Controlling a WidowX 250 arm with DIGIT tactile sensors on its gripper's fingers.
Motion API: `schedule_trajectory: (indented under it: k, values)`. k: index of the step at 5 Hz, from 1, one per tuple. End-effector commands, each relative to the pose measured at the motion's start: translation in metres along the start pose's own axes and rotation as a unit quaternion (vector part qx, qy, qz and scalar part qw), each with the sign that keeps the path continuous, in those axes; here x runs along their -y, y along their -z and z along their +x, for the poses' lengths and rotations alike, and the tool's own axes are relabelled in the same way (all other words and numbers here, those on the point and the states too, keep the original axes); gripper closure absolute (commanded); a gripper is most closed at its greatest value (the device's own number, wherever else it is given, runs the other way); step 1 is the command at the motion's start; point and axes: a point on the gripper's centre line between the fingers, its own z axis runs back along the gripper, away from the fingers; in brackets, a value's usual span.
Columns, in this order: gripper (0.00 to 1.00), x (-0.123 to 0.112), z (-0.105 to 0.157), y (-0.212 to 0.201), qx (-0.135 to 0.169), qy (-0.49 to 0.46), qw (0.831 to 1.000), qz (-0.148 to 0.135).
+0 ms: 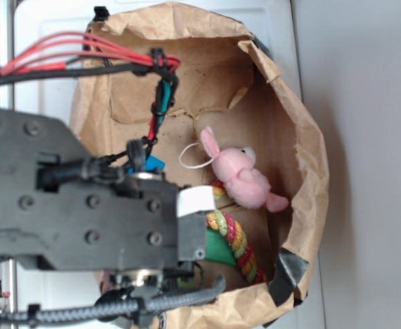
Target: Grab the green animal.
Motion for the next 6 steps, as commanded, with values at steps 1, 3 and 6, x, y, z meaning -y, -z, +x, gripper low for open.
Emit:
schedule_trajectory:
  k: [1, 3, 6]
  values:
    - [0.00, -0.020, 0.026, -0.030, 0.036, -0.015, 0.998, -0.055]
    - [0.00, -0.033, 0.060, -0.032, 0.053, -0.054, 0.996, -0.042]
    - [0.00, -0.029, 0.071, 0.007, 0.064, -0.071, 0.995, -0.005]
